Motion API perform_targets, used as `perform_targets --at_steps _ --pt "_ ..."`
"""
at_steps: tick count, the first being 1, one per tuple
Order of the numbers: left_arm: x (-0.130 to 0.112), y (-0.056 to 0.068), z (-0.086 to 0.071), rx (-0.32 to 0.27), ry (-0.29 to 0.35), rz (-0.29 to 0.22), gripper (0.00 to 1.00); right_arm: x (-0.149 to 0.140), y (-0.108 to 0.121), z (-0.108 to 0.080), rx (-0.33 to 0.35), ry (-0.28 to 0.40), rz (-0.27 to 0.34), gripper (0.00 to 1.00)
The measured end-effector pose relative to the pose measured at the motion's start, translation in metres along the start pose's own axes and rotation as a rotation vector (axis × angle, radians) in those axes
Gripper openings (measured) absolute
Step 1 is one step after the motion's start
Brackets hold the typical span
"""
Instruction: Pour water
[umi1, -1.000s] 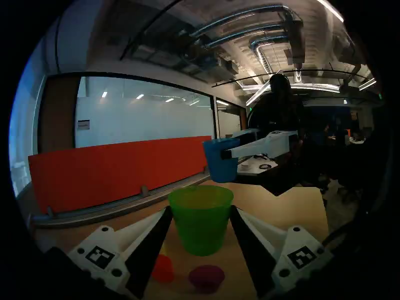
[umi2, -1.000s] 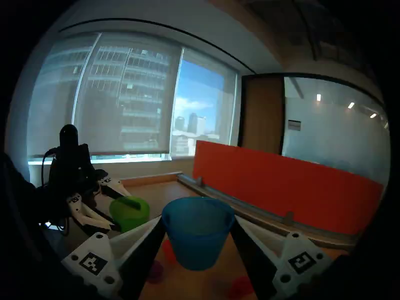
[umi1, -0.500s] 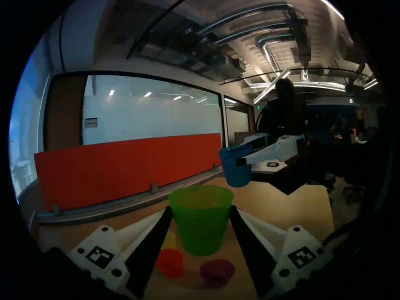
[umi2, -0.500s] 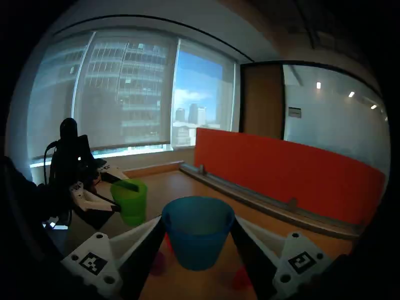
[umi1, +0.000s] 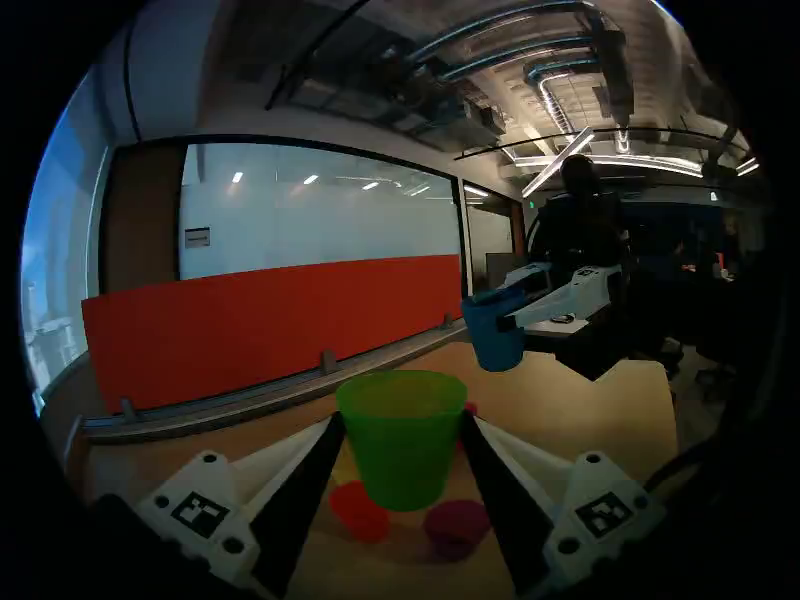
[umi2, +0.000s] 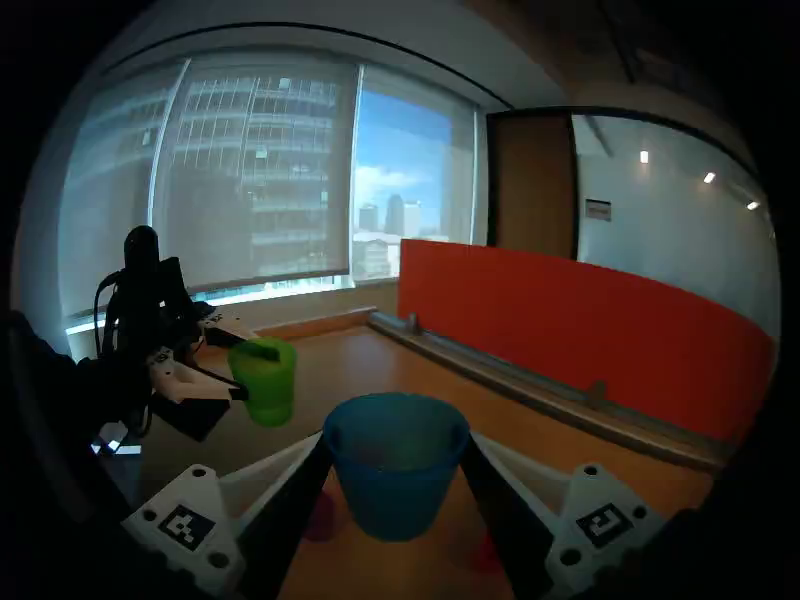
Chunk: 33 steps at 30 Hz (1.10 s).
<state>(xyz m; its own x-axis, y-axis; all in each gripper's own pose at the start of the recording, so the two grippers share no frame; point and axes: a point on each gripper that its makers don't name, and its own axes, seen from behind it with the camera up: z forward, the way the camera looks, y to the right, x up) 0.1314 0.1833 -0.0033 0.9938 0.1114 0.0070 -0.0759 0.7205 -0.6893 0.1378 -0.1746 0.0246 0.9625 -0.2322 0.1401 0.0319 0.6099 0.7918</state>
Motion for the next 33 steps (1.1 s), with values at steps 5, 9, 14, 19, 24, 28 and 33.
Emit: perform_targets --at_steps 5,9,14,19,24,28,33 --pt "-0.005 -0.008 -0.003 0.015 -0.015 0.003 0.83 -0.006 -0.002 0.004 0.018 -0.019 0.005 0.89" --pt "-0.010 -0.013 -0.007 0.025 -0.025 -0.002 0.83 -0.012 -0.003 0.008 0.027 -0.042 0.010 0.89" --pt "-0.023 -0.019 -0.011 0.037 -0.060 -0.005 0.83 -0.027 -0.001 0.014 0.035 -0.072 0.018 0.89" --pt "-0.037 -0.023 -0.012 0.042 -0.093 -0.016 0.83 -0.044 0.003 0.021 0.034 -0.102 0.020 0.90" --pt "-0.053 -0.023 -0.012 0.034 -0.134 -0.024 0.83 -0.064 0.007 0.027 0.031 -0.141 0.012 0.90" --pt "-0.069 -0.024 -0.011 0.029 -0.183 -0.026 0.83 -0.078 0.009 0.032 0.028 -0.168 0.008 0.90" --pt "-0.085 -0.025 -0.010 0.025 -0.228 -0.037 0.84 -0.090 0.011 0.036 0.028 -0.189 0.013 0.90"
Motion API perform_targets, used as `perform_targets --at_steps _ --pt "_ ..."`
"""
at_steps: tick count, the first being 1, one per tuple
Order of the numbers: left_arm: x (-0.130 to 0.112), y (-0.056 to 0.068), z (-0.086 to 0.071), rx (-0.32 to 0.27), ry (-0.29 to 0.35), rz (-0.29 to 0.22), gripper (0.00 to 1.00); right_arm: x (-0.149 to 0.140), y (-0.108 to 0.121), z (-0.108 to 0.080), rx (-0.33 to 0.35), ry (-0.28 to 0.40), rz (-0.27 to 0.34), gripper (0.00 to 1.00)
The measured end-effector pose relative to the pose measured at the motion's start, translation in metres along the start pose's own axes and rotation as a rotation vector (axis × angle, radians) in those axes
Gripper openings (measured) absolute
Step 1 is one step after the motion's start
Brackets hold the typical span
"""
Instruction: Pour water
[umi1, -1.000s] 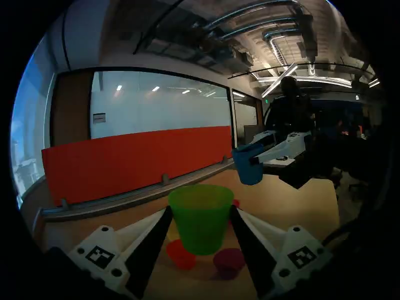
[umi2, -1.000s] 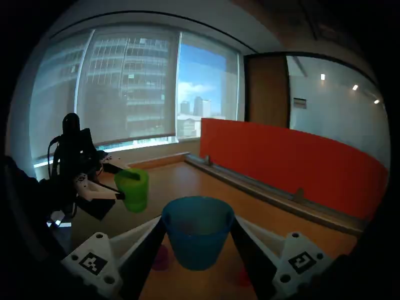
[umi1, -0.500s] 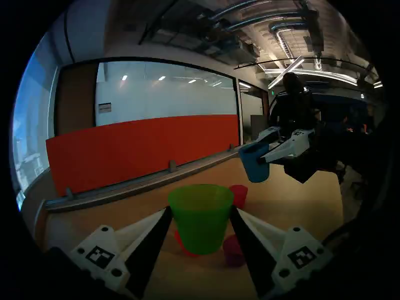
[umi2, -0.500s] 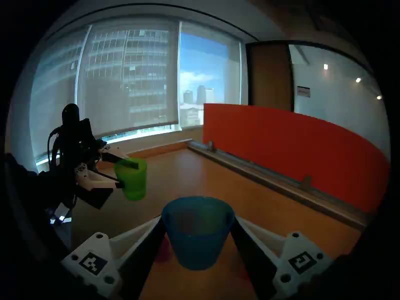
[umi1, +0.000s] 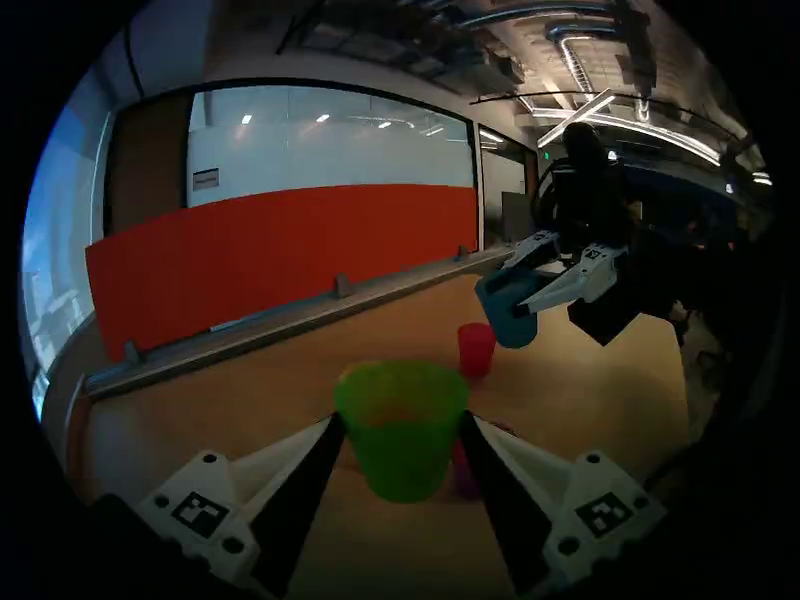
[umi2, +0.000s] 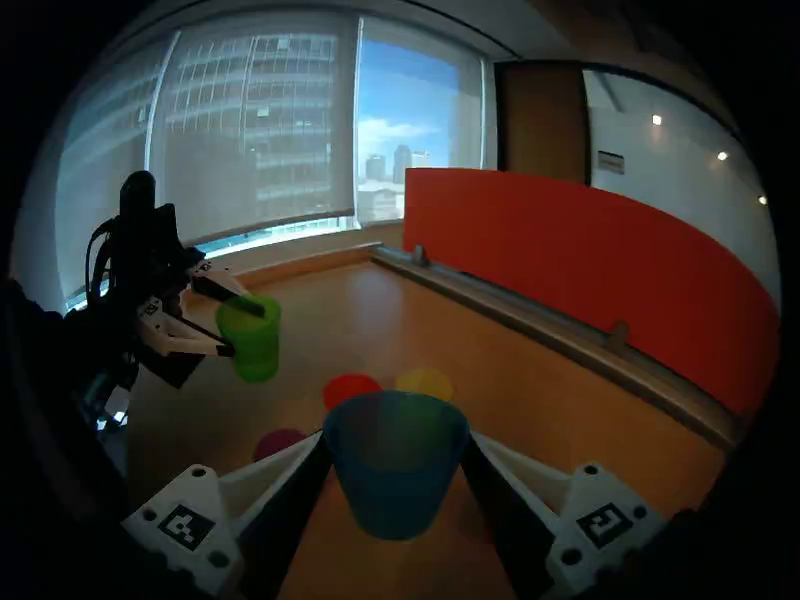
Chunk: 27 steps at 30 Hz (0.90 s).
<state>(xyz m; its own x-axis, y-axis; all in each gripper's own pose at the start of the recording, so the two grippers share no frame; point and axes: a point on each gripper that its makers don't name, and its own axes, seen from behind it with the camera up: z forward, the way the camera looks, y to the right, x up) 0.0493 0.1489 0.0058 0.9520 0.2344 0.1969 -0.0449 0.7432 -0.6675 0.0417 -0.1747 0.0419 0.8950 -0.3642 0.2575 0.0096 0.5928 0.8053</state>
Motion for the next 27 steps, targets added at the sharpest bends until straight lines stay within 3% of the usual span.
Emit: perform_targets --at_steps 15,27 --pt "-0.049 0.003 0.012 -0.027 -0.167 -0.015 0.84 -0.021 0.003 0.012 0.003 -0.028 0.010 0.90" --pt "-0.073 0.002 0.024 -0.047 -0.272 0.010 0.84 -0.035 0.002 0.020 0.015 -0.051 0.013 0.90"
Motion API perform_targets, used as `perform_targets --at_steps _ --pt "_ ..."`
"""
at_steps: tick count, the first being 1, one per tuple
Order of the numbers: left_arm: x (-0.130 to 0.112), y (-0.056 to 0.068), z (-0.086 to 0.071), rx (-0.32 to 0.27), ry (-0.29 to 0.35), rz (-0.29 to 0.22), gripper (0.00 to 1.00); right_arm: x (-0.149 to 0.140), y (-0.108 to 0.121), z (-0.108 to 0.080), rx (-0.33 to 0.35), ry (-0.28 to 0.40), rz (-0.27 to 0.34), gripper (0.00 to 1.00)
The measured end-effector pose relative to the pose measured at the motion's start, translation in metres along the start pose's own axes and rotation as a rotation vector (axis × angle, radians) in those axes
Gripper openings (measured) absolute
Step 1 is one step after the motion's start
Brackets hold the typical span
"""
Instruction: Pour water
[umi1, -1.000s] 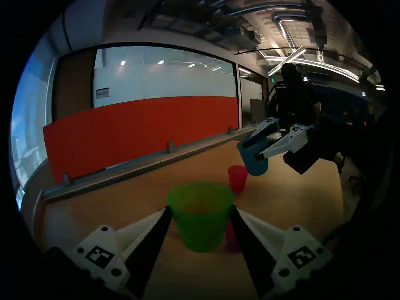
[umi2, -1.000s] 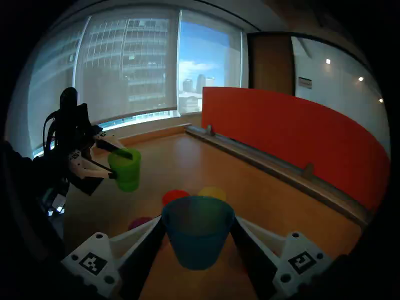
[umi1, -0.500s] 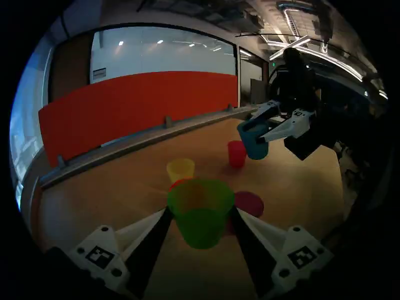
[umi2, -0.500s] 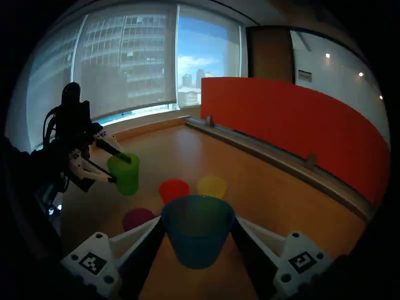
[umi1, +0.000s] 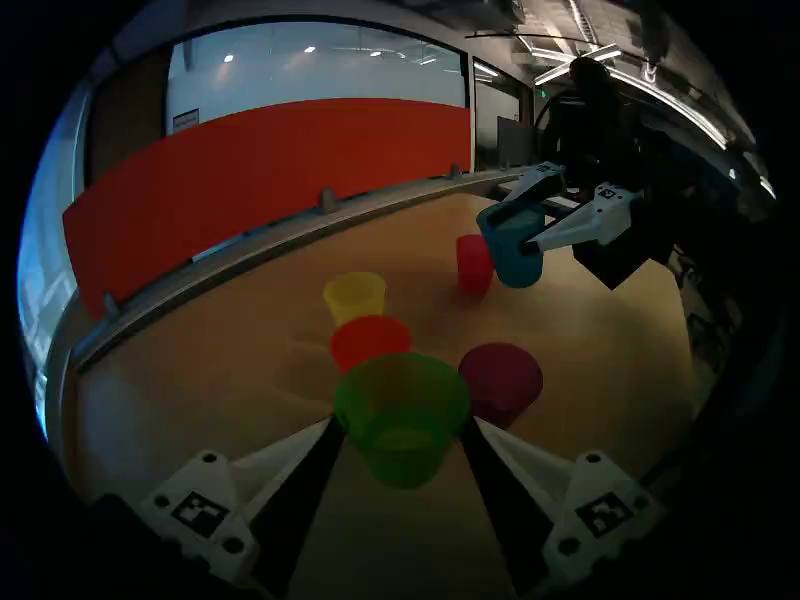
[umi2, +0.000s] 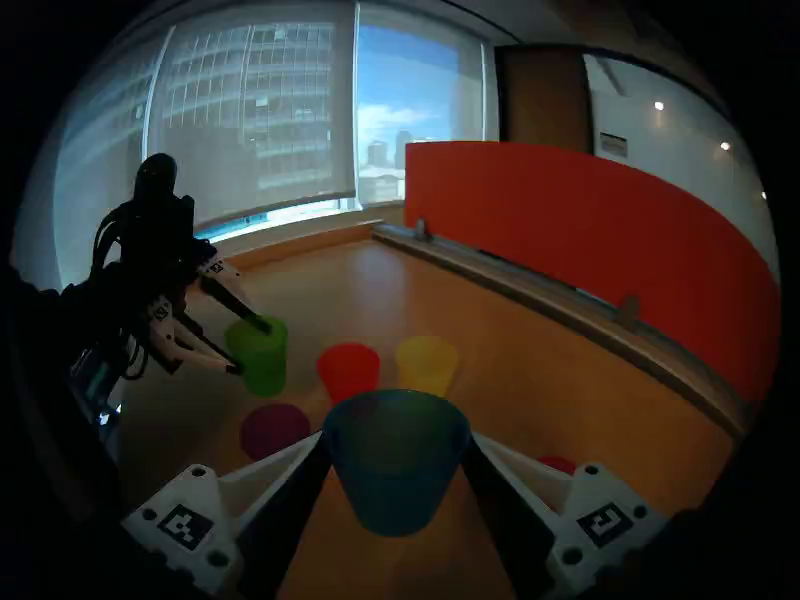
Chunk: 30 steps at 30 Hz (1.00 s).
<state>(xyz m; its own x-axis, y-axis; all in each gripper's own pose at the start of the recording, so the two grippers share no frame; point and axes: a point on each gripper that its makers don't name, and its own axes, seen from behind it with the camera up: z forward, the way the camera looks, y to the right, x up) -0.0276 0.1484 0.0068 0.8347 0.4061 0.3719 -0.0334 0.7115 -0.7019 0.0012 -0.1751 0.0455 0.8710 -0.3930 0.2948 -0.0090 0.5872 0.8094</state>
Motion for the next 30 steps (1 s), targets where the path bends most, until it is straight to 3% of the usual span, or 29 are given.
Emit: perform_targets --at_steps 17,30 --pt "-0.023 -0.001 0.022 -0.026 -0.106 0.012 0.83 -0.016 0.003 0.007 0.005 -0.031 -0.010 0.90" --pt "-0.035 -0.002 0.029 -0.032 -0.124 0.010 0.83 -0.019 0.005 0.009 -0.004 -0.042 -0.027 0.90"
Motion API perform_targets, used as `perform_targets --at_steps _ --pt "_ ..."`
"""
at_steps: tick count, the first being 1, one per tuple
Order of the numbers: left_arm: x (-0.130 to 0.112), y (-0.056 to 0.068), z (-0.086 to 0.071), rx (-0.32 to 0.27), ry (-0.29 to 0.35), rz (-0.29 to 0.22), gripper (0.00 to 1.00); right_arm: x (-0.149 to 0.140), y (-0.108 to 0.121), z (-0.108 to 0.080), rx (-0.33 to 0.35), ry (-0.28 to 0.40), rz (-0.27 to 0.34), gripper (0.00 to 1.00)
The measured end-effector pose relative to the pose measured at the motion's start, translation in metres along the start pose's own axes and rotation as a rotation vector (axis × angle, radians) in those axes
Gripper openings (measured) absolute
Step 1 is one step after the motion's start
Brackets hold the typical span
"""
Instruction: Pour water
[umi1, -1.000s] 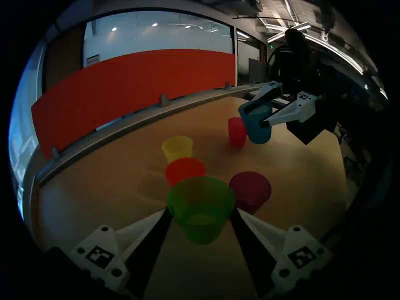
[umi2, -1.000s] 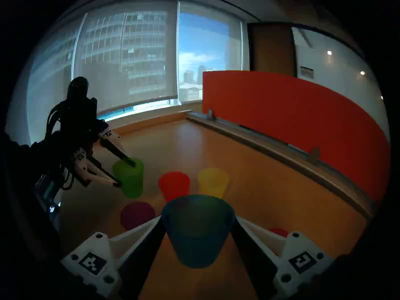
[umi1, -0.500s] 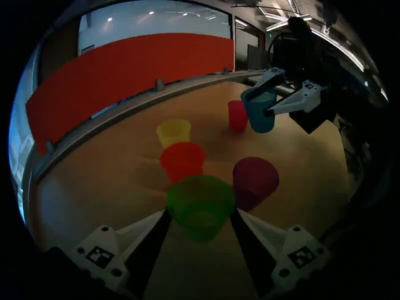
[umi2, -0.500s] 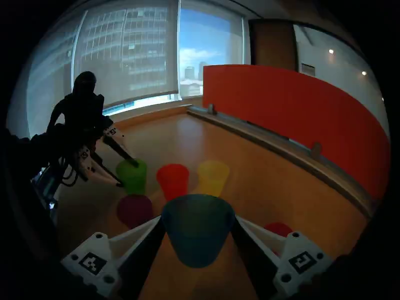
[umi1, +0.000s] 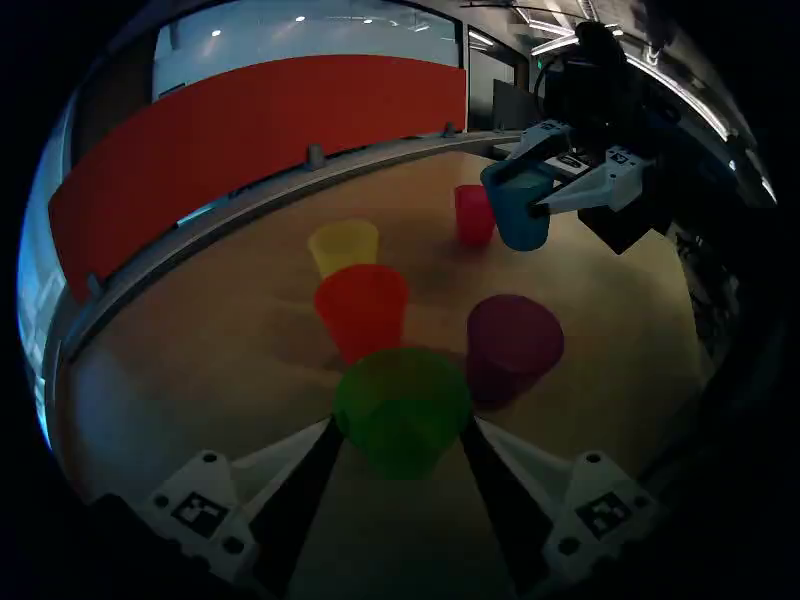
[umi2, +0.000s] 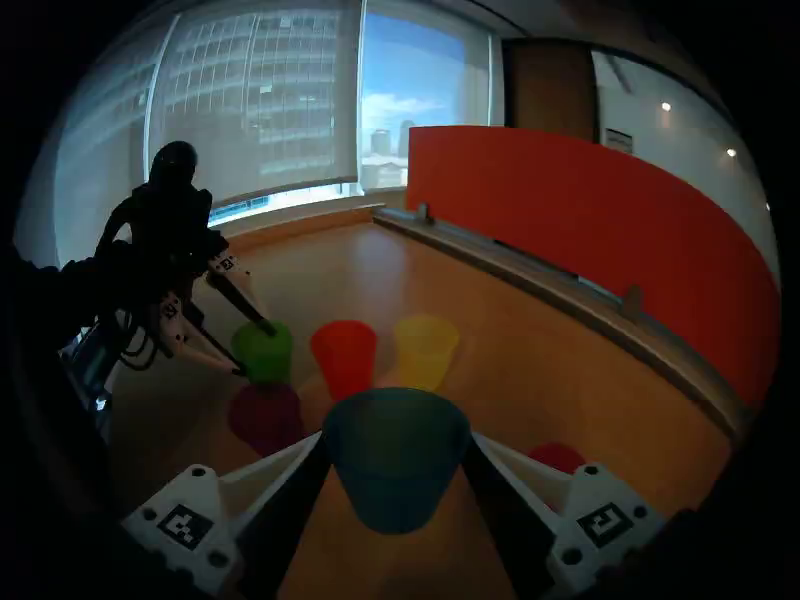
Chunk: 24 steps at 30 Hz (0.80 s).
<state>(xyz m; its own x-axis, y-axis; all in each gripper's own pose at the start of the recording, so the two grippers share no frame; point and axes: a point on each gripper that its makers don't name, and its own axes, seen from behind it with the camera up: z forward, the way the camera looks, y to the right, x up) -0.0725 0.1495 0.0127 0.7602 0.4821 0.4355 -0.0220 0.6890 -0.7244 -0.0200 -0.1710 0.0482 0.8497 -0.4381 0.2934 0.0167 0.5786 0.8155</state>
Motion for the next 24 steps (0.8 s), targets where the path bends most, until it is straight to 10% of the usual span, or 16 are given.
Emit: perform_targets --at_steps 24 --pt "-0.016 0.001 -0.001 -0.001 -0.019 -0.013 0.85 -0.007 -0.002 0.007 -0.005 -0.020 0.006 0.90"
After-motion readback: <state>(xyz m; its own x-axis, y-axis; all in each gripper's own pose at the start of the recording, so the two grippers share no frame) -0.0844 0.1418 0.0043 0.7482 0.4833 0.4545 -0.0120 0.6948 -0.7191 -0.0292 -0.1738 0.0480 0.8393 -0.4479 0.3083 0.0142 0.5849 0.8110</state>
